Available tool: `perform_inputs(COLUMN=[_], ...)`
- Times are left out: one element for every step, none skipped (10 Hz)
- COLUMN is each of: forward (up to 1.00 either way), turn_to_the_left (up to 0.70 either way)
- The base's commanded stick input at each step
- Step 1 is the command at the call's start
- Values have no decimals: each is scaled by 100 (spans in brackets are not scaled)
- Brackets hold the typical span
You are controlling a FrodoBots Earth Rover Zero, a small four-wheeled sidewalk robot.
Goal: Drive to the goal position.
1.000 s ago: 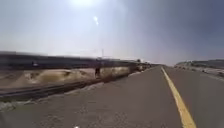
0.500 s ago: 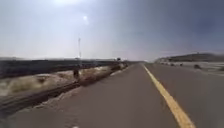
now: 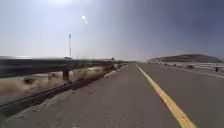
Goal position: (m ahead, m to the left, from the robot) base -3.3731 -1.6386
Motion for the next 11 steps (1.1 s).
perform_inputs(forward=[50,50,50,50,50,50,50,50,50,50,50], turn_to_the_left=[0,0,0,0,-50,-50,-50,-50,-36,-12,0])
